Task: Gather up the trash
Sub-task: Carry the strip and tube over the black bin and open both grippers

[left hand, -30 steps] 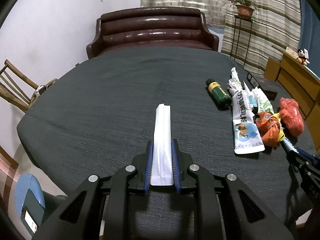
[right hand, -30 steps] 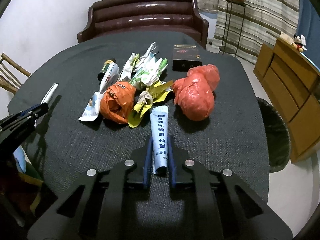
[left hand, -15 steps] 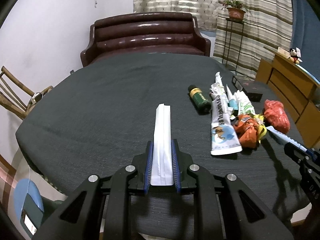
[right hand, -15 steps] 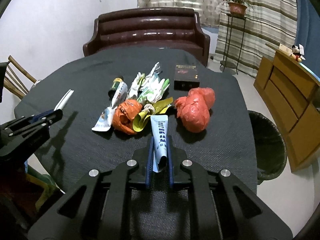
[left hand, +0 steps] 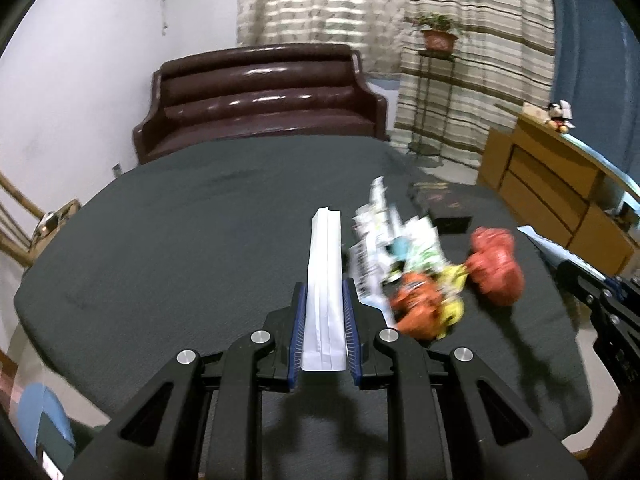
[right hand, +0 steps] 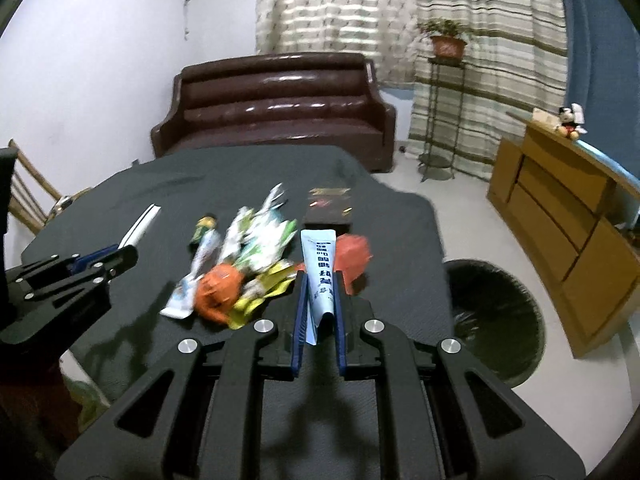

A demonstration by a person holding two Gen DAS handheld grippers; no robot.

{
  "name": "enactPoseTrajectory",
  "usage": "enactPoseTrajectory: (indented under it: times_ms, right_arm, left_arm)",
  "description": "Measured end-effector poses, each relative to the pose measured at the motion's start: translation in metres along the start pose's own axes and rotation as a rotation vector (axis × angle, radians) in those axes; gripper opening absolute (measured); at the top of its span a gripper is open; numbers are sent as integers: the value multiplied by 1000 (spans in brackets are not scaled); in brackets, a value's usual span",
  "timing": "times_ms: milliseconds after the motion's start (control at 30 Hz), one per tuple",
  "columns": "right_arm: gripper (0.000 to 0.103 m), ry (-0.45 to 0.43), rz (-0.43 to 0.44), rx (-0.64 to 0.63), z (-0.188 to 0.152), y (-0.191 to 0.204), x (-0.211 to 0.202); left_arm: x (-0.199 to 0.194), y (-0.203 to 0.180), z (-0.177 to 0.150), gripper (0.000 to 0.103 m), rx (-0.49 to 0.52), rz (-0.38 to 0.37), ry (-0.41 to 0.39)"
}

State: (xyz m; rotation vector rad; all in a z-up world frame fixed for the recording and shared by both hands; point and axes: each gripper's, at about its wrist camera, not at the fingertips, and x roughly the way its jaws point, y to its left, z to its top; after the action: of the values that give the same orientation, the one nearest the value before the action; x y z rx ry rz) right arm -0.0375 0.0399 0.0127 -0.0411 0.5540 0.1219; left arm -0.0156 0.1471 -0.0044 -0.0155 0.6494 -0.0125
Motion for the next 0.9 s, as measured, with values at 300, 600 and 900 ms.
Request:
enactPoseTrajectory:
  times_ms: [300, 600, 900]
  right_arm:
    - [12, -35, -146, 52, 9, -73, 3]
    - [12, -22, -230, 148, 2, -151, 16]
    - [12, 17, -261, 223, -12, -199, 36]
  left_arm:
    - [7, -68, 25, 19, 88, -120, -43]
    - [33, -146, 40, 19, 165, -210, -26]
    - [57, -209, 38, 19, 237, -250, 12]
